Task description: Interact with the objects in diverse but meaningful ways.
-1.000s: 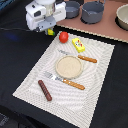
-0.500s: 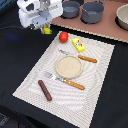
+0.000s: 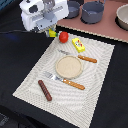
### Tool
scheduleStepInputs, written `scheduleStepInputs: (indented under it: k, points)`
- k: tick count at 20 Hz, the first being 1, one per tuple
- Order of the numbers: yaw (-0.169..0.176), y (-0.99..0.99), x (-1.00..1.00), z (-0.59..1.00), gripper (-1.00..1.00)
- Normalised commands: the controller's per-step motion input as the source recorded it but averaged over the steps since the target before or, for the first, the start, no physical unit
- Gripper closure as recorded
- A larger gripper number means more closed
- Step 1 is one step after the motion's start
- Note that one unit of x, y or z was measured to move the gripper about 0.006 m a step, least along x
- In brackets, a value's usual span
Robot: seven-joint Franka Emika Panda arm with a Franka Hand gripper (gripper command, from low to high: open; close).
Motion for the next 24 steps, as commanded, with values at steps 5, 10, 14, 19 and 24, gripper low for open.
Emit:
scheduleStepInputs:
  k: [5,10,14,19,24]
  points:
    - [-0.014,-0.36,0.93,0.61,1.0]
    - [0.0,-0.4,0.87,0.36,1.0]
    - [-0.001,-0.45,0.85,0.36,1.0]
    - [-0.001,-0.51,0.82,0.32,1.0]
    - [0.0,-0.52,0.79,0.26,1.0]
